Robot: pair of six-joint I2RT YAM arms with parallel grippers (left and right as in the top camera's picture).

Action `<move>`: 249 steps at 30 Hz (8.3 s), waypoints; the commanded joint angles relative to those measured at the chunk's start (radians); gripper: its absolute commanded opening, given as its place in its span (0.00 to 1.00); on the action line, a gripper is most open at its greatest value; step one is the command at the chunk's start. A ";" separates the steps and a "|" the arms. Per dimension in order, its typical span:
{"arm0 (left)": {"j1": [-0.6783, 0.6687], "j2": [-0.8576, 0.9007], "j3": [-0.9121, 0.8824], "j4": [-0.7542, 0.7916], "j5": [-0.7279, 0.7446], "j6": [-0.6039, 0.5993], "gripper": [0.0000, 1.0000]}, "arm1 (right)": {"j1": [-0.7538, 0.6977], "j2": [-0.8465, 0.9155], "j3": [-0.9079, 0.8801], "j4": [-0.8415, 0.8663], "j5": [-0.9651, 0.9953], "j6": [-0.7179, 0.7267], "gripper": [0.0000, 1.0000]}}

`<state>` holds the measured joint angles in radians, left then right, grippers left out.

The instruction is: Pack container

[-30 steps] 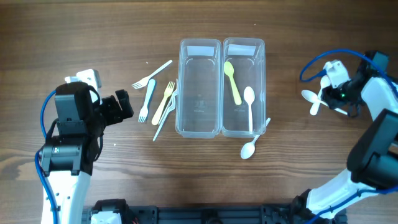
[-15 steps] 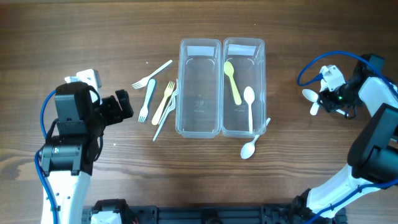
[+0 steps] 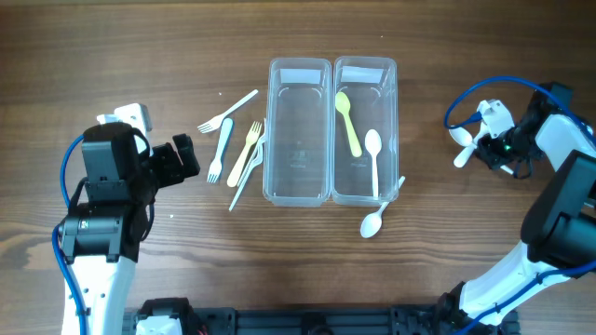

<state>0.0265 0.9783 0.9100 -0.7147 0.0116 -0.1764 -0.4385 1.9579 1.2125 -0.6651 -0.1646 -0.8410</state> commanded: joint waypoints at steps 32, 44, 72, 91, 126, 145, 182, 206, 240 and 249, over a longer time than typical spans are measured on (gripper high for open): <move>0.005 0.000 0.021 0.002 -0.010 0.013 1.00 | 0.532 -0.454 0.008 -0.073 -0.246 0.822 0.04; 0.005 0.000 0.021 0.002 -0.010 0.013 1.00 | 0.637 -0.389 0.015 -0.016 -0.171 0.867 0.68; 0.005 0.000 0.021 0.002 -0.010 0.013 1.00 | 0.330 -0.388 0.038 -0.193 0.465 1.583 0.81; 0.005 0.000 0.021 0.002 -0.010 0.013 1.00 | 0.149 -0.153 0.039 -0.088 0.353 1.481 0.68; 0.005 0.000 0.021 -0.001 -0.010 0.013 1.00 | 0.191 0.067 0.038 -0.193 0.228 1.469 0.19; 0.005 0.000 0.021 -0.001 -0.010 0.013 1.00 | 0.478 -0.357 0.038 -0.130 0.184 1.338 0.18; 0.004 0.000 0.021 -0.039 0.134 0.012 1.00 | 0.407 -0.546 -0.157 -0.337 0.137 1.498 0.68; 0.005 0.000 0.021 -0.042 0.134 0.012 1.00 | 0.441 -0.536 -0.410 -0.182 -0.046 1.469 0.45; 0.004 0.000 0.021 -0.077 0.134 0.012 1.00 | 0.475 -0.534 -0.600 0.154 -0.158 1.865 0.19; 0.004 0.000 0.021 -0.080 0.134 0.012 1.00 | 0.475 -0.439 -0.600 0.230 -0.182 1.865 0.16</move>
<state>0.0265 0.9783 0.9100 -0.7902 0.1291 -0.1764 0.0303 1.4628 0.6231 -0.4496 -0.3332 1.0100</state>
